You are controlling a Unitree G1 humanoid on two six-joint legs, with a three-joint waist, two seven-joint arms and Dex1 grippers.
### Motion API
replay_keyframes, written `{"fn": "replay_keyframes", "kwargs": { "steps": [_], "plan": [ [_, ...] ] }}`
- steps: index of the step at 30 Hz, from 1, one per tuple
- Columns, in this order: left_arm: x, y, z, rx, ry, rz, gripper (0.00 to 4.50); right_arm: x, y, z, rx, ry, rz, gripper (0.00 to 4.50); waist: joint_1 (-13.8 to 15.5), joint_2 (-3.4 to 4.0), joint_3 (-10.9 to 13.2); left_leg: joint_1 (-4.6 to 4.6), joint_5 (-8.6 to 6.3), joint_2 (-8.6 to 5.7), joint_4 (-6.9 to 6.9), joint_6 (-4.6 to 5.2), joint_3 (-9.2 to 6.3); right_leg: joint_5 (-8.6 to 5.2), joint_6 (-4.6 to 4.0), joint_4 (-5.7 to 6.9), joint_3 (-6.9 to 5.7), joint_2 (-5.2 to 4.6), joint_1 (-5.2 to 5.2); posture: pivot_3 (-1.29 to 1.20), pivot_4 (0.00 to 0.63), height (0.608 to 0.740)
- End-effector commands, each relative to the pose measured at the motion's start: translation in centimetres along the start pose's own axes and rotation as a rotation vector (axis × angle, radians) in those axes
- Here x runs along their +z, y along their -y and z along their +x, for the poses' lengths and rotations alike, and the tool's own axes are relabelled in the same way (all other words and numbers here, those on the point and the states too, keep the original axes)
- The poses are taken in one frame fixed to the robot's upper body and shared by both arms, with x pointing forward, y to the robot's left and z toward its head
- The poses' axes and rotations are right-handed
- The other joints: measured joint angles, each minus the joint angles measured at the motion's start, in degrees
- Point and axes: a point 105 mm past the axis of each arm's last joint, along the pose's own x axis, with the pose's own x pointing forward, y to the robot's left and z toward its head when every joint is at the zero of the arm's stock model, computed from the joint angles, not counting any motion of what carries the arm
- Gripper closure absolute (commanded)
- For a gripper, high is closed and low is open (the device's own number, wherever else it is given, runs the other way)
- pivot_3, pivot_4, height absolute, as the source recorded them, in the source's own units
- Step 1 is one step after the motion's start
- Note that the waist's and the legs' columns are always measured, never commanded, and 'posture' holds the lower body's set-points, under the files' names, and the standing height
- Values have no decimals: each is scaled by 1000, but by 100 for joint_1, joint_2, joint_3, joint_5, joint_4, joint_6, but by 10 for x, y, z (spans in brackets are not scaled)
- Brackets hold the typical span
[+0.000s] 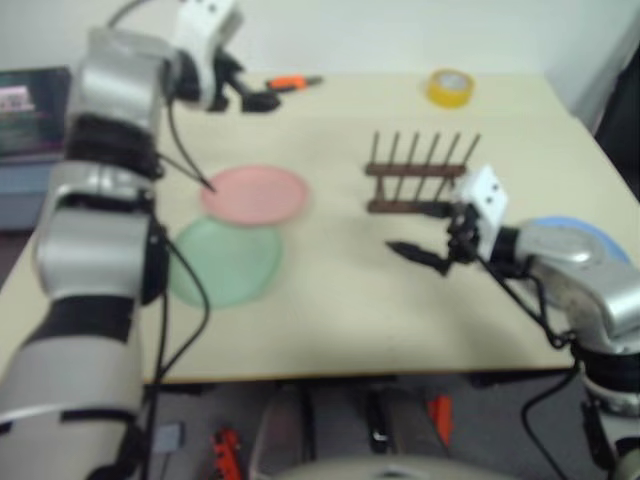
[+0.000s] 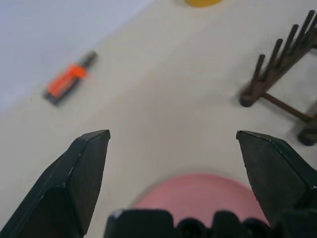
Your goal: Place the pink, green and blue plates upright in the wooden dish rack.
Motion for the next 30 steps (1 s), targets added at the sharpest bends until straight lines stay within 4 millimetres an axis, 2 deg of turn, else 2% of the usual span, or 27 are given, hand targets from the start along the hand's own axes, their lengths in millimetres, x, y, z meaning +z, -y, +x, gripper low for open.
{"fn": "replay_keyframes", "kwargs": {
  "steps": [1,8,12,20,23,30],
  "plan": [
    [-7,-13,-1,88,-45,77,0,9,0,-1,-22,40,-40,35,14,-9,5,-1,0,0,-1,0,1,-1,2,1,2,-3,-2,0,150,740],
    [-5,-36,-16,220,-79,172,0,1,-2,-6,-66,38,-12,35,21,-25,15,-3,-1,8,-3,-2,0,-1,1,6,-1,-3,-7,0,150,740],
    [-10,-49,-26,283,-99,171,0,-2,-3,-7,-77,32,-8,35,19,-25,15,-1,-1,9,-1,-2,1,-1,1,11,0,-4,-6,0,150,740],
    [-62,-65,-37,354,-207,37,0,-3,-2,-6,-85,29,-10,35,10,-25,14,3,-1,9,3,-3,1,0,0,18,1,-3,-6,0,150,740],
    [-84,-64,-36,356,-254,-4,0,-3,-2,-7,-81,25,-10,35,15,-25,14,2,-1,8,3,-3,1,1,0,18,0,-3,-6,0,150,740],
    [-111,-56,-29,337,-322,-37,0,-3,0,-9,-79,16,-11,35,20,-28,13,3,0,8,6,-3,2,15,-21,18,0,-7,-4,0,150,740]
  ]
}}
